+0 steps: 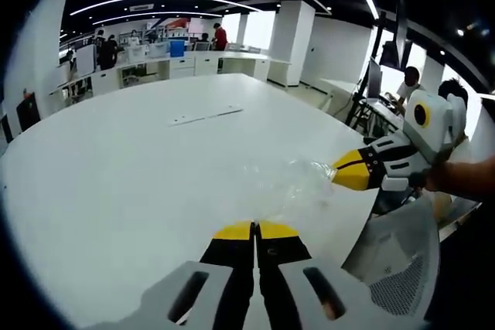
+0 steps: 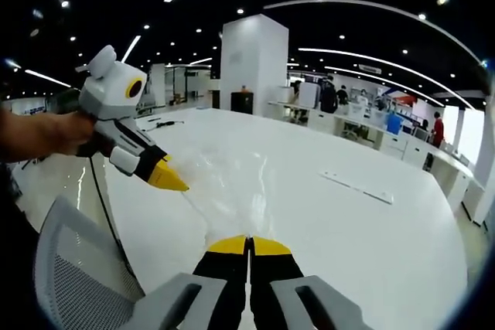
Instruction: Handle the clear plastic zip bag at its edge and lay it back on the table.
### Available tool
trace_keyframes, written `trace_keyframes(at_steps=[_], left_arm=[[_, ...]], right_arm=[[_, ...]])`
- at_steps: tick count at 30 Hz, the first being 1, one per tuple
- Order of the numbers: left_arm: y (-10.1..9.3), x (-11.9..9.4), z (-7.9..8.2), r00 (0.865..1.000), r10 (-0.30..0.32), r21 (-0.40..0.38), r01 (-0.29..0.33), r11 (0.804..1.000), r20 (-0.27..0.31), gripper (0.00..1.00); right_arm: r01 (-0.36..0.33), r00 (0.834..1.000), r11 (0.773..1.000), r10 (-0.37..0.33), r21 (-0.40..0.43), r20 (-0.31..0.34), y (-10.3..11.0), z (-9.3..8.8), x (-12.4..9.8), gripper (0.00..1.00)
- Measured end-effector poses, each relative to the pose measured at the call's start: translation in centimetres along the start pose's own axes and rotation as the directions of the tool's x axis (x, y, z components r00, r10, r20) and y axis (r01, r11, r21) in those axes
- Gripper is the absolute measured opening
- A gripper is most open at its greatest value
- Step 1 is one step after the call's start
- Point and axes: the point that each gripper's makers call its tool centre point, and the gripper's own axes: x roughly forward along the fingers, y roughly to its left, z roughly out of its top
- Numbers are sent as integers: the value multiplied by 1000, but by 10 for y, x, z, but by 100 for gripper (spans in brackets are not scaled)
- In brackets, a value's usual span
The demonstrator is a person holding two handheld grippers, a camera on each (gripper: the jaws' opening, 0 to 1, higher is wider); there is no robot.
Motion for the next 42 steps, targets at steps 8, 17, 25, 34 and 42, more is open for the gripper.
trace_keyframes(at_steps=[8,17,25,34,42], left_arm=[[0,0,0,1000,-1,-1,1,1000,1,0],[1,0,-1,1000,-1,-1,1,1000,-2,0],[-9,1,2,999,-36,42,35,998,16,0],[-28,7,3,996,-86,78,85,993,12,0],[-45,9,8,992,-121,109,118,987,23,2]], right_arm=[[5,1000,1000,-5,4,3,0,1,-2,0],[2,1000,1000,-2,-1,-2,3,2,-1,0],[-16,1000,1000,16,-16,-7,6,2,-1,0],[-26,1000,999,26,-32,5,8,6,1,0],[-12,1000,1000,12,-28,17,7,10,2,0]])
